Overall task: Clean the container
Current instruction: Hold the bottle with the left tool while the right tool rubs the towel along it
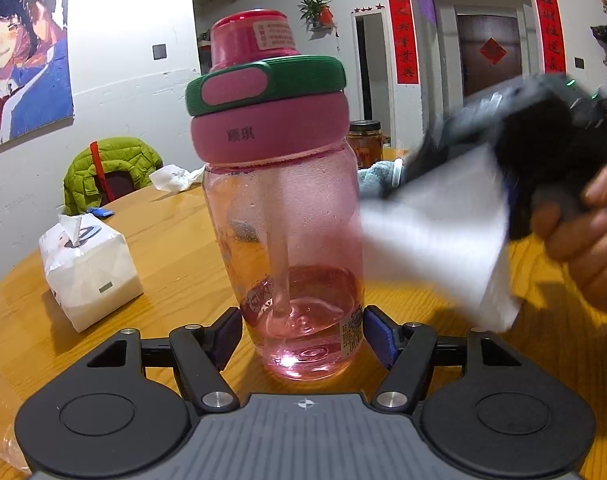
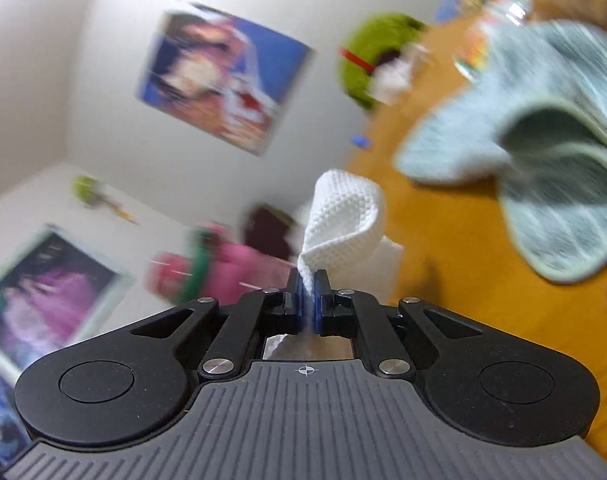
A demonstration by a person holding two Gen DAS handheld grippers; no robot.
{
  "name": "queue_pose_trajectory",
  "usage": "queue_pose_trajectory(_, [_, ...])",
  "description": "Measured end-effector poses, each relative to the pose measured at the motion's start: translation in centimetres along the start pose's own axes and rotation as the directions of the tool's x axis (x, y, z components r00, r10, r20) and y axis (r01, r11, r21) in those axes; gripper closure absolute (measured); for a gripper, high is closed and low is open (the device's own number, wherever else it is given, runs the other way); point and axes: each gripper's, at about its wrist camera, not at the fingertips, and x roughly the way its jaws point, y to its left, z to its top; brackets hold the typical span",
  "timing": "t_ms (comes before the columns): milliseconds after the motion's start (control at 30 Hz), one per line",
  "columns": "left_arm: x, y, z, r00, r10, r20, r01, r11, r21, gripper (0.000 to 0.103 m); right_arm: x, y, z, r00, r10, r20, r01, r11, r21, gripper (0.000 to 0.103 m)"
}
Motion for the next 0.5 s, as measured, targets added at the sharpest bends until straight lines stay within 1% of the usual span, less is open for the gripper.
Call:
queue_pose_trajectory(33, [0.0,-0.2,0.0,1.000,0.005,0.001,-0.005,1.000,0.008,0.039,0.7,-0.4,-0.1,0.996,-0.079,-0.036,0.079,0.997,-0.008,0.094])
queue_pose_trajectory(67, [0.0,-0.2,0.0,1.000,0.006,0.002,-0.006,1.000,0.010,0.039,1.5,-0.8,-0.2,0.986,-0.148,-0.070,0.147,0.989,-0.019,0.093])
queue_pose_trajectory(100, [0.0,-0.2,0.0,1.000,0.005,0.002,-0.005,1.000,0.008,0.039,2.1,-1.0,-0.4,0.974,-0.205,-0.098,0.202,0.979,-0.035,0.093])
queue_pose_trajectory(133, [-0.1,-0.1,0.0,1.000,0.004,0.001,-0.004,1.000,0.008,0.039,2.5,-1.1,-0.6,0.963,-0.244,-0.115,0.240,0.970,-0.049,0.093])
queue_pose_trajectory(167, [-0.1,-0.2,0.0,1.000,0.005,0.001,-0.005,1.000,0.009,0.039,2.4,-0.9,-0.6,0.964,-0.244,-0.107,0.239,0.969,-0.057,0.093])
queue_pose_trajectory(233, [-0.2,-0.2,0.0,1.000,0.006,0.001,-0.006,1.000,0.011,0.039,1.8,-0.1,-0.5,0.976,-0.203,-0.080,0.198,0.978,-0.060,0.093])
queue_pose_trajectory(300, [-0.2,-0.6,-0.2,1.000,0.006,0.000,-0.006,1.000,0.014,0.039,0.4,1.0,-0.1,0.997,-0.081,-0.018,0.080,0.995,-0.066,0.093])
queue_pose_trajectory(333, [-0.2,-0.8,-0.2,1.000,0.006,0.000,-0.006,1.000,0.015,0.039,-0.2,1.3,0.1,1.000,-0.021,0.005,0.021,0.997,-0.067,0.093])
queue_pose_trajectory(367, [-0.2,-1.0,-0.2,1.000,0.005,0.000,-0.005,1.000,0.017,0.039,-0.6,1.6,0.2,1.000,0.018,0.017,-0.017,0.997,-0.072,0.093])
queue_pose_trajectory(400, [-0.3,-1.1,-0.2,1.000,0.004,0.000,-0.004,1.000,0.018,0.039,-0.8,1.9,0.3,0.999,0.026,0.023,-0.024,0.996,-0.081,0.093])
queue_pose_trajectory(433, [-0.3,-1.3,-0.2,1.000,0.003,0.000,-0.003,1.000,0.019,0.039,-0.7,2.0,0.3,1.000,0.002,0.026,0.000,0.996,-0.091,0.093])
queue_pose_trajectory(500, [-0.5,-1.6,-0.2,1.000,0.004,-0.001,-0.004,1.000,0.021,0.039,-0.5,2.2,0.5,0.996,-0.078,0.034,0.081,0.991,-0.108,0.089])
